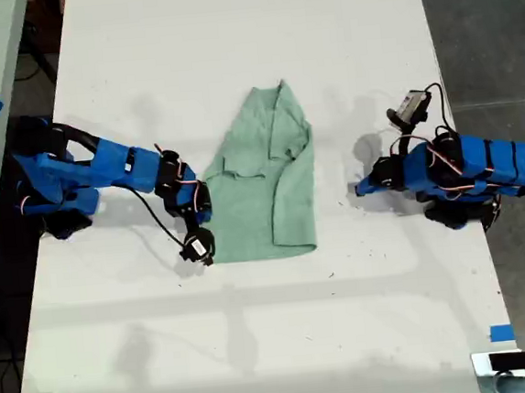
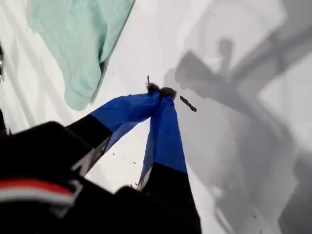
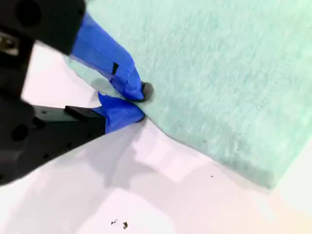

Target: Fold t shirt

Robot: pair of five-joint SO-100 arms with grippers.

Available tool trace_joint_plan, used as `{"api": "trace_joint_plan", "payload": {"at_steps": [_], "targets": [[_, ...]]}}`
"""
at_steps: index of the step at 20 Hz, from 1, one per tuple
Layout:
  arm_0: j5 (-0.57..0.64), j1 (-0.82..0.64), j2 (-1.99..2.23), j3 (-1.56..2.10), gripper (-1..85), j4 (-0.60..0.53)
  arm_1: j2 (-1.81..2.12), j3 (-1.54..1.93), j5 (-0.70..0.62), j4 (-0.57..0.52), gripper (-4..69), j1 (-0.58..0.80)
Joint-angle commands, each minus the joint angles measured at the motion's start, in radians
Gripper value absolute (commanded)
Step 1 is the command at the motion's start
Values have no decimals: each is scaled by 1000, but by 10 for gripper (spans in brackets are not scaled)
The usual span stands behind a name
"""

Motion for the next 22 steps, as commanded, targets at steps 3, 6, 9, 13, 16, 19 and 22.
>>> {"api": "trace_joint_plan", "payload": {"at_steps": [3,6,9,13,16,19,22], "targets": [[58,-23,130,-38,-1,78,12,34,-14,3,-15,-6],[117,-34,133,-218,-1,233,12,34,-14,3,-15,-6],[172,-35,97,-439,-1,325,12,34,-14,3,-15,-6],[265,-78,-186,-844,-1,400,12,34,-14,3,-15,-6],[304,-98,-330,-957,-1,308,12,34,-15,3,-15,-6],[341,-94,-393,-957,-1,166,12,34,-17,2,-15,-6],[353,-83,-448,-957,188,80,12,32,-18,2,-15,-6]]}}
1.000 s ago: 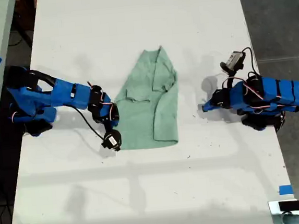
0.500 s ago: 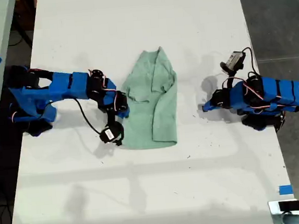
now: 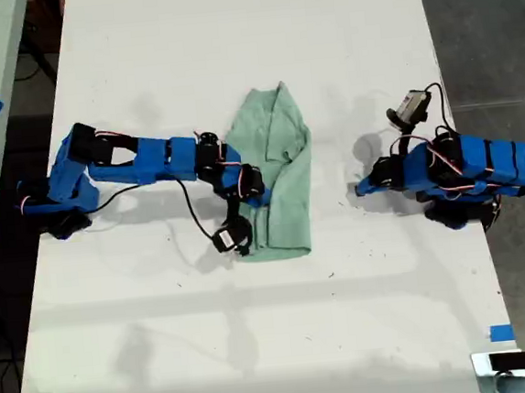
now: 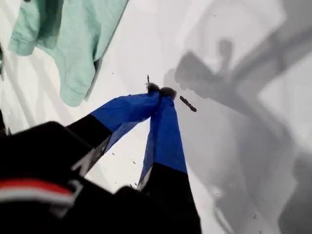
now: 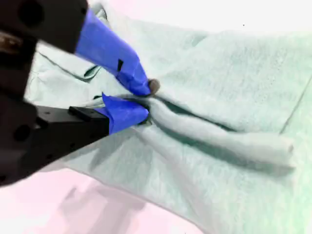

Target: Fold t shirt

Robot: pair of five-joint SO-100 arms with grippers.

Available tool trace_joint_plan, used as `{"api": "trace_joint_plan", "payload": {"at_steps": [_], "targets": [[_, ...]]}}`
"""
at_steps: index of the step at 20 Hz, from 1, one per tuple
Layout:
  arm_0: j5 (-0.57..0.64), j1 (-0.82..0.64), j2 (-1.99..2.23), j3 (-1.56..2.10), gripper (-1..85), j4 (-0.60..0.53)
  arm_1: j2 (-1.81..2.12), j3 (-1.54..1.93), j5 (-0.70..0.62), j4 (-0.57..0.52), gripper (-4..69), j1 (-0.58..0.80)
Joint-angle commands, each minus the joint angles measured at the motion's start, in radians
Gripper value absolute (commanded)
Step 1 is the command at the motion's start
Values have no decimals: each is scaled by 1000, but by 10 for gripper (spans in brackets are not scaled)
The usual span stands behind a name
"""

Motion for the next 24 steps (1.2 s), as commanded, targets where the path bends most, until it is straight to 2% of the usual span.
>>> {"api": "trace_joint_plan", "payload": {"at_steps": [1,2,3,4,8,11,13,16,19,21,24], "targets": [[25,0,6,-57,225,-58,12,32,-17,2,-15,-6],[48,-2,9,-57,225,-57,12,32,-17,2,-15,-6],[77,-8,28,-57,170,-44,12,32,-17,2,-15,-6],[78,-18,63,-55,0,-3,12,32,-17,2,-15,-6],[121,-78,399,26,0,166,12,32,-17,2,-15,-6],[173,-135,761,201,0,218,12,32,-17,2,-15,-6],[170,-181,1077,491,0,187,12,32,-15,2,-15,-6],[115,-216,1680,1158,0,-21,12,32,-15,2,-15,-6],[81,-187,2138,1646,-1,-133,12,34,-12,2,-15,-5],[84,-176,2345,1868,-1,-152,12,35,-9,2,-15,-5],[86,-249,2510,2120,-1,-57,12,35,-6,3,-15,-6]]}}
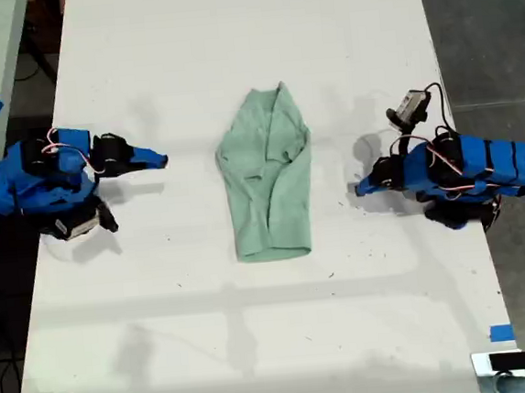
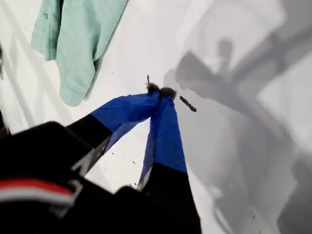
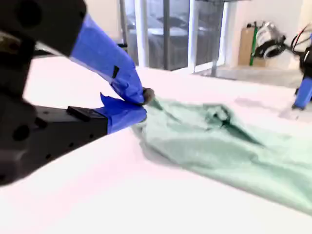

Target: Fold t shirt

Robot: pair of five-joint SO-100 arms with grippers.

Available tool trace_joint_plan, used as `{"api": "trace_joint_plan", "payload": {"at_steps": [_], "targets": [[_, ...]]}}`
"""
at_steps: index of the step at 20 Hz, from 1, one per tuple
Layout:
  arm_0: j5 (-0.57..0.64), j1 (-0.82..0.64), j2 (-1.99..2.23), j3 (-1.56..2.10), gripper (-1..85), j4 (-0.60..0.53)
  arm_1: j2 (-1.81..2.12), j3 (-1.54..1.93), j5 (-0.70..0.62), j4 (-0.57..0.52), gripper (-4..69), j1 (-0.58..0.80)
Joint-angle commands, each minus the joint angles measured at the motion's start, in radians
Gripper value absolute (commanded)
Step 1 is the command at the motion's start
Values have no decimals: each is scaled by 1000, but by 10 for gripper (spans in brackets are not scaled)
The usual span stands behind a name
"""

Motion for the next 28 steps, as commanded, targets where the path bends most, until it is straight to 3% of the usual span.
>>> {"api": "trace_joint_plan", "payload": {"at_steps": [1,28], "targets": [[-26,-31,64,81,-1,46,12,35,0,3,-15,-6],[-60,-15,71,91,-1,64,12,35,3,5,-15,-9]]}}
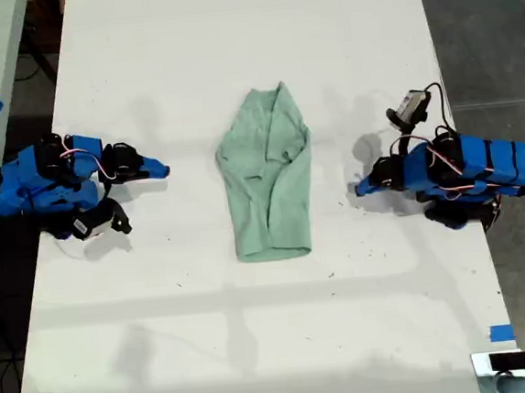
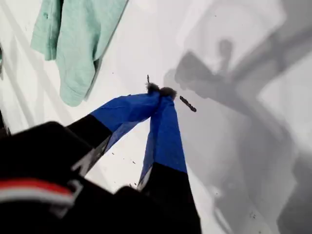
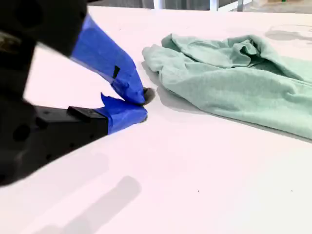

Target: Fold t shirt

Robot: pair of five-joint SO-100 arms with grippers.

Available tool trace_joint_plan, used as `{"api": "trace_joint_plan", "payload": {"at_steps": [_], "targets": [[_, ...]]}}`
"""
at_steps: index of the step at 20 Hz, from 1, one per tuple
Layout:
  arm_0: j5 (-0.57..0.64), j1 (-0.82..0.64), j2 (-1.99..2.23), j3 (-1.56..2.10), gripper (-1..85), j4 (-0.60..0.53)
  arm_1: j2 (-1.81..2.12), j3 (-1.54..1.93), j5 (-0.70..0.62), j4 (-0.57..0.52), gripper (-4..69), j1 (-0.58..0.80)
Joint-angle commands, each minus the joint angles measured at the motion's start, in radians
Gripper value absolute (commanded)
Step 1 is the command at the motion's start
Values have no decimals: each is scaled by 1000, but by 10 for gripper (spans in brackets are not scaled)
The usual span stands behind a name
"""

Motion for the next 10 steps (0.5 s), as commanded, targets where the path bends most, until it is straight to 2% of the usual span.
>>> {"api": "trace_joint_plan", "payload": {"at_steps": [1,10], "targets": [[-17,21,8,-6,-1,0,12,35,5,5,-15,-11],[-18,25,8,-6,-1,0,12,35,5,5,-15,-11]]}}
